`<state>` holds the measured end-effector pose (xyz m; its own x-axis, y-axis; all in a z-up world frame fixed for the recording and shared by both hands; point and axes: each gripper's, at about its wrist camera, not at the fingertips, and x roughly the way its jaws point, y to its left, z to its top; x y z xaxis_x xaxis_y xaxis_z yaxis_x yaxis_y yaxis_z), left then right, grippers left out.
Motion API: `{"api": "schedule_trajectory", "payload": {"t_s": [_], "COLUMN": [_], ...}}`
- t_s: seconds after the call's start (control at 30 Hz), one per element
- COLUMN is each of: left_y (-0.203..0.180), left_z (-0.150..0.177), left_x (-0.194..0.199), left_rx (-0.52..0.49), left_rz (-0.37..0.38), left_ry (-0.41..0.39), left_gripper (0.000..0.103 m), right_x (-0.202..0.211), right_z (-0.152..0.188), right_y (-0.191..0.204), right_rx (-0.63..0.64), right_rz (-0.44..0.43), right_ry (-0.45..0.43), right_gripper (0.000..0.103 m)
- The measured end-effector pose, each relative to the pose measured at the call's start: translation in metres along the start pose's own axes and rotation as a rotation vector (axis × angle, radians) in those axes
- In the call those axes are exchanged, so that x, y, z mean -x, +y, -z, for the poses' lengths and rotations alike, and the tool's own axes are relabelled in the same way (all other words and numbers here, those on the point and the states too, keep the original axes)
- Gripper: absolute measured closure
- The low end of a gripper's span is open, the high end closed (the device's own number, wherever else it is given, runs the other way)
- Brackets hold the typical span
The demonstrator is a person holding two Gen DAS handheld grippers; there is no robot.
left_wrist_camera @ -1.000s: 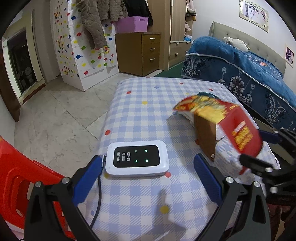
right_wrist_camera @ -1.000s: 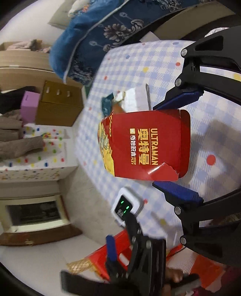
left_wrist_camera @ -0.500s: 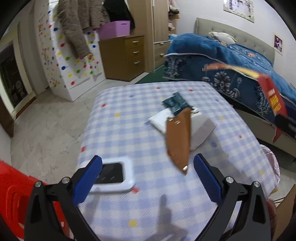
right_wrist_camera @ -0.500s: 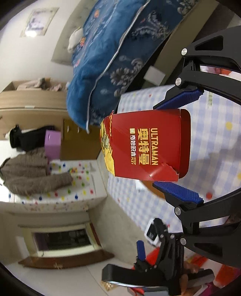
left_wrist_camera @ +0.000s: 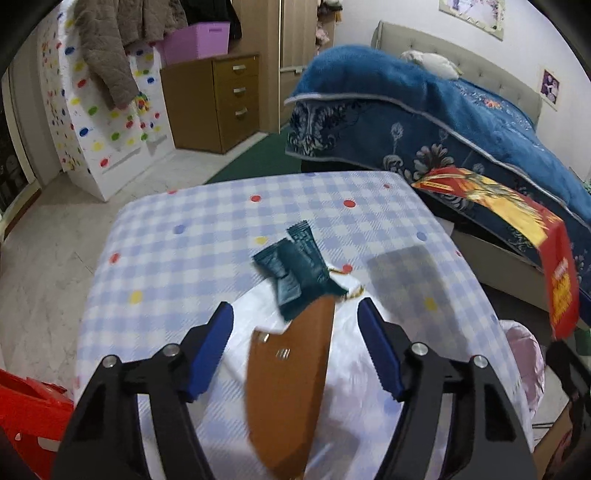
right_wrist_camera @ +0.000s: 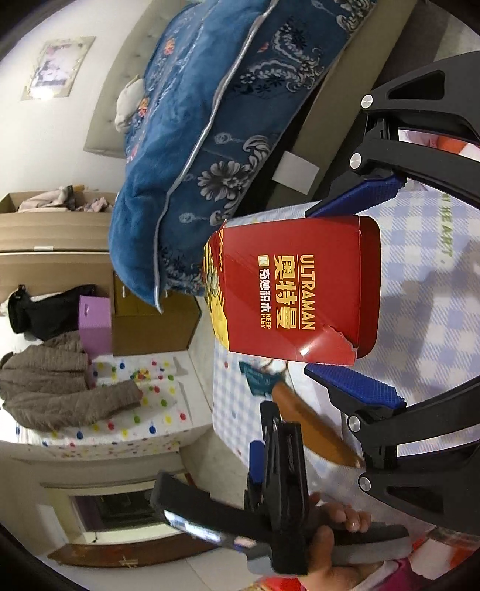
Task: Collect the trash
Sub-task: 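Hold the red box in the right tool while the left tool grasps the teal wrapper, then carry the red box and teal wrapper over the trash bin and release them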
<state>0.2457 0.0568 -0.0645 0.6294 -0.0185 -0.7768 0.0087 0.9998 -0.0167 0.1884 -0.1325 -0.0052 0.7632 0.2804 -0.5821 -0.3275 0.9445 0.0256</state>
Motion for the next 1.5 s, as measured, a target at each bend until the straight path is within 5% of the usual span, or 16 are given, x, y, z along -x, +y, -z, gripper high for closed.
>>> {"api": "schedule_trajectory", "payload": {"t_s": [0.27,0.5,0.93,1.27,1.5], "left_y": [0.001,0.004,-0.018,-0.084,-0.142], "left_z": [-0.018,-0.017,0.01,0.089,0.116], "left_x": [-0.045,-0.049,0.072,0.105,0.108], "left_rx": [0.072,0.079,-0.031,-0.181,-0.286], "left_rz": [0.021,0.066,0.153,0.229,0.315], "left_ry": [0.091,0.08,-0.144,-0.113,-0.08], "left_gripper": [0.048,0.076,0.078,0.078,0.078], "right_x": [-0.021,-0.017,0.054,0.098,0.136], "right_z": [0.004,0.01,0.017,0.068,0.104], "right_y": [-0.02,-0.025,-0.031,-0.044,-0.068], "right_rx": [-0.037,-0.051,-0.093,-0.131,-0.182], "right_rz": [0.014,0.019,0.055,0.123,0.205], "right_ry": [0.026,0.033,-0.042,0.021,0.053], "right_gripper": [0.027,0.027,0.027,0.027,0.027]}}
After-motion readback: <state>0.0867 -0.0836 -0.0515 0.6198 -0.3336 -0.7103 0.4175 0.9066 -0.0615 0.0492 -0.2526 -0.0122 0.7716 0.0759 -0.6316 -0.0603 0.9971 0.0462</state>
